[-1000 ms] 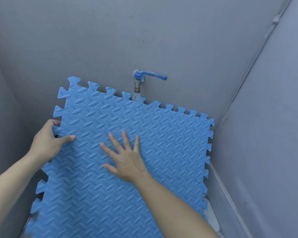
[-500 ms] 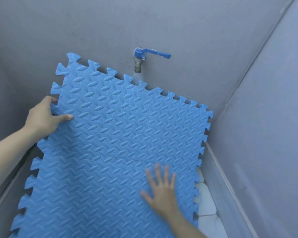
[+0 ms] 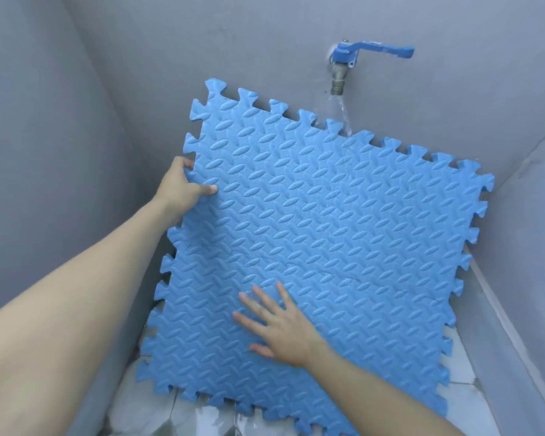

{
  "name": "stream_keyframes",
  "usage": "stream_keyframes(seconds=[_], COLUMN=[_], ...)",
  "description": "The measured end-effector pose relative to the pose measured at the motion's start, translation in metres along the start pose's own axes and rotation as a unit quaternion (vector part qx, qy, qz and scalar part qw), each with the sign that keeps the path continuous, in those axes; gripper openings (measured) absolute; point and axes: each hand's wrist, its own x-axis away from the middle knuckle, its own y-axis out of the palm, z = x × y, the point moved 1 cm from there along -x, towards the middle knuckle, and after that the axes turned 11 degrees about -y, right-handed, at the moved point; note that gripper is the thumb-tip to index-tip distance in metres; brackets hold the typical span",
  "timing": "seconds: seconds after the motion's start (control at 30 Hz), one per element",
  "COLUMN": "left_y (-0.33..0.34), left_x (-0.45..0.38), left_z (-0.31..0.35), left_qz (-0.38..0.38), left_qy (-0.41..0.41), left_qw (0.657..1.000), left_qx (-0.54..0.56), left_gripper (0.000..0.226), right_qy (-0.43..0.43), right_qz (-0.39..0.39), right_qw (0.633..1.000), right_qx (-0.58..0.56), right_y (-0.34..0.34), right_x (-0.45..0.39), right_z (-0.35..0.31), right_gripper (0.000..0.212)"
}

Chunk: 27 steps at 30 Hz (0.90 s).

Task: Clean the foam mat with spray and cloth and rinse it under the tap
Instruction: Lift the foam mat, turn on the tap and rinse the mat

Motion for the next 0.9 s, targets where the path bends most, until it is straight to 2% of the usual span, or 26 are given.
stream_keyframes(seconds=[0.07,0.1,0.13,0.17,0.23,0.3,0.4,0.47,0.53,0.63,0.7,0.77,0.83,0.9], left_y=[-0.001,-0.001,0.000,-0.001,-0.003,-0.002,0.004,0.008,0.012,0.010,0.007,0.008,0.008,0.007], left_x=[0.001,0.001,0.002,0.002,0.003,0.001,0.006,0.005,0.005,-0.004,-0.009,-0.009,-0.010,-0.008], left_z=[-0.014,-0.022,-0.029,-0.034,-0.042,-0.045,-0.045,-0.046,-0.043,-0.044,-0.048,-0.052,-0.054,-0.052], left_qz=[-0.002,0.002,0.008,0.016,0.029,0.034,0.051,0.050,0.047,0.055,0.065,0.072,0.065,0.063], left_qy=[-0.008,-0.011,-0.011,-0.010,-0.003,0.000,-0.001,-0.003,0.000,0.003,0.011,0.015,0.014,0.014], left_qw=[1.000,0.999,0.999,0.999,0.998,0.997,0.996,0.997,0.997,0.997,0.997,0.997,0.997,0.997], left_qx=[0.020,0.032,0.043,0.047,0.056,0.063,0.068,0.063,0.059,0.044,0.039,0.037,0.042,0.037], left_gripper=[0.053,0.053,0.053,0.054,0.052,0.049,0.047,0.047,0.048,0.051,0.055,0.057,0.057,0.057], right_qy=[-0.081,-0.067,-0.010,0.082,0.265,0.317,0.217,0.051,-0.071,-0.101,-0.043,0.066,0.178,0.313], right_qz=[-0.068,-0.067,-0.050,-0.032,-0.034,-0.072,-0.064,-0.101,-0.139,-0.137,-0.114,-0.080,-0.075,-0.074], right_qw=[0.994,0.995,0.999,0.996,0.963,0.946,0.974,0.993,0.988,0.985,0.992,0.994,0.980,0.945], right_qx=[0.012,0.011,0.010,0.004,0.014,0.004,-0.033,-0.036,-0.020,-0.029,-0.036,-0.045,-0.039,-0.055], right_y=[0.013,0.013,0.009,0.004,-0.015,-0.031,-0.018,0.004,0.021,0.019,0.010,0.000,-0.007,-0.012], right_x=[0.024,0.036,0.047,0.059,0.088,0.106,0.107,0.098,0.080,0.026,-0.001,0.000,0.031,0.081], right_z=[-0.029,-0.024,-0.007,0.018,0.083,0.113,0.067,-0.007,-0.073,-0.102,-0.070,-0.017,0.029,0.046], right_gripper=[0.075,0.077,0.077,0.076,0.072,0.071,0.077,0.079,0.073,0.069,0.068,0.066,0.065,0.065])
